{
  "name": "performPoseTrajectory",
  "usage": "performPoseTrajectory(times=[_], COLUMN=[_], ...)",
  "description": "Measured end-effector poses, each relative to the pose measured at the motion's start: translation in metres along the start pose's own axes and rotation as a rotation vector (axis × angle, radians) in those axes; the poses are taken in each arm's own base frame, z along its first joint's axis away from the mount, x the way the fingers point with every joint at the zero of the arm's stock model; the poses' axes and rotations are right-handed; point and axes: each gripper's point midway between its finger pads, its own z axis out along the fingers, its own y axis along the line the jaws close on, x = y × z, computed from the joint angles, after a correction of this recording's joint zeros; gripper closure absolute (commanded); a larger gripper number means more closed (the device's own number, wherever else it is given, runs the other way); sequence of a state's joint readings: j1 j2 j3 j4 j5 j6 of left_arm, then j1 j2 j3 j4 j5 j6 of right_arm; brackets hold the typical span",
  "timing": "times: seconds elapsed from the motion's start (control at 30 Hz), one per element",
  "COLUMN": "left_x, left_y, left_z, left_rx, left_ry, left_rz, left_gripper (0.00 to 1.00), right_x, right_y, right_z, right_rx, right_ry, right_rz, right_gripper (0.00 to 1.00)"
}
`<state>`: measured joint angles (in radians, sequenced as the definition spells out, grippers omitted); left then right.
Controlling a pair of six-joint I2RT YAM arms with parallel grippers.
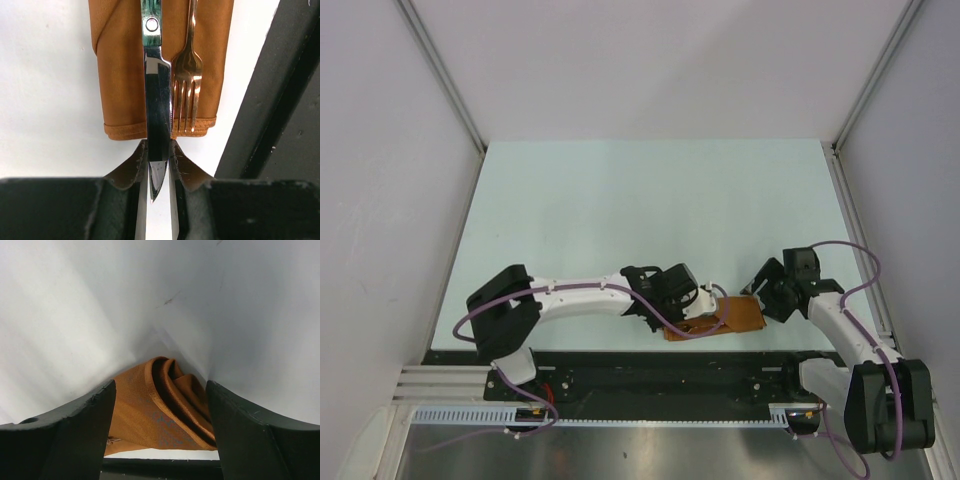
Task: Fold the napkin into a case and place the utensils inside
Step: Insert the knife into the folded napkin.
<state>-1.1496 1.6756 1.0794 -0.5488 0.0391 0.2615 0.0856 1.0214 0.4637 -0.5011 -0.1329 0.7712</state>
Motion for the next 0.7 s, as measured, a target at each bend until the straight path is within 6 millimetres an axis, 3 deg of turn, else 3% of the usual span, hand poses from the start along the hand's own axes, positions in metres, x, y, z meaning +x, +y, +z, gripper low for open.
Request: performPoseTrajectory(times=[0.7], left_x=[-0.026], left_y=[0.004], left_z=[0.014], left_rx=[0.021], left_ry=[-0.017], left_rz=[0.029], left_gripper=[1.0], right_x=[0.007], right_y=[0.005], right_z=[0.002], right_rx=[-0.008], right_ry=[0.017], right_rz=[-0.005], right_gripper=[0.23])
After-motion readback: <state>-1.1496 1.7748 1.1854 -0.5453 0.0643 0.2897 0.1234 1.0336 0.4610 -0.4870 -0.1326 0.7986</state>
